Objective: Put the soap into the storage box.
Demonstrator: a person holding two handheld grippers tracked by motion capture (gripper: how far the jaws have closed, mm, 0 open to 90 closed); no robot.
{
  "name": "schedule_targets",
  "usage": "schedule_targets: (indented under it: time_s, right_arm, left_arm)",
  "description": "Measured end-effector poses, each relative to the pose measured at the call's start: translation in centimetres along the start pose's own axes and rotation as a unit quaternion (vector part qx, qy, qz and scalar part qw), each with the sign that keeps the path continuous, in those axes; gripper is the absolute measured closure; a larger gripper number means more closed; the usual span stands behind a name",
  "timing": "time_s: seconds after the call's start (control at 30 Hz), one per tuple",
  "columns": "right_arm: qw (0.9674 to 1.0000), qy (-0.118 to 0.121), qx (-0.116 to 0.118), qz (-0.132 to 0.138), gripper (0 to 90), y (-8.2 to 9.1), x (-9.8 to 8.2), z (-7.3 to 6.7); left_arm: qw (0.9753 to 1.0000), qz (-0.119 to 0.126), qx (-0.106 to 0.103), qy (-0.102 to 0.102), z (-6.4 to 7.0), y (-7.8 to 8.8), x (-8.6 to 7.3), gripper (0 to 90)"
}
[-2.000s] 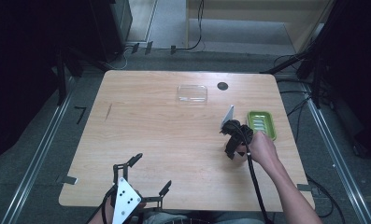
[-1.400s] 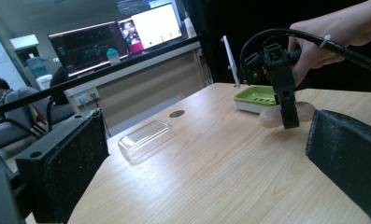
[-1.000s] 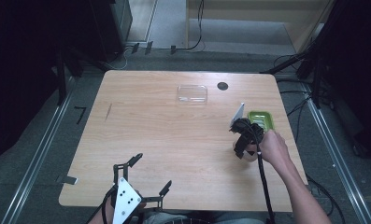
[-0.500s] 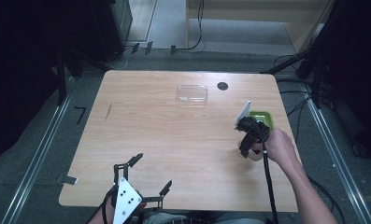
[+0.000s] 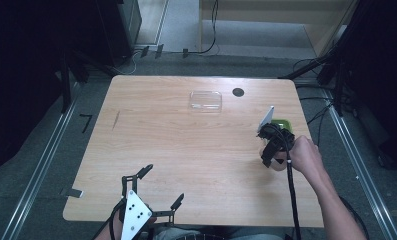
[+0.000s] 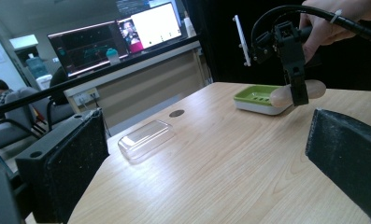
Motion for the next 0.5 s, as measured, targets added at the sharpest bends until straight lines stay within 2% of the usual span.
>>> schedule_targets:
  time_s: [0.5]
  right_arm:
    - [0.9999, -0.010, -0.004, -0.004, 33.3, 1.2, -0.2, 1.1]
  left_arm:
    - [1.0000, 0.000, -0.001, 0.000, 0.0, 0.0, 0.0, 0.0]
Point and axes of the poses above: each handheld gripper's, and its own axes: y roughly backward along the jaws, x roughly out of its top, z roughly to its right, the point moved 5 cm from there along -y, roughly forward along the jaws, and after that the axes turned 9 degrees about x, right-handed, at the moved point
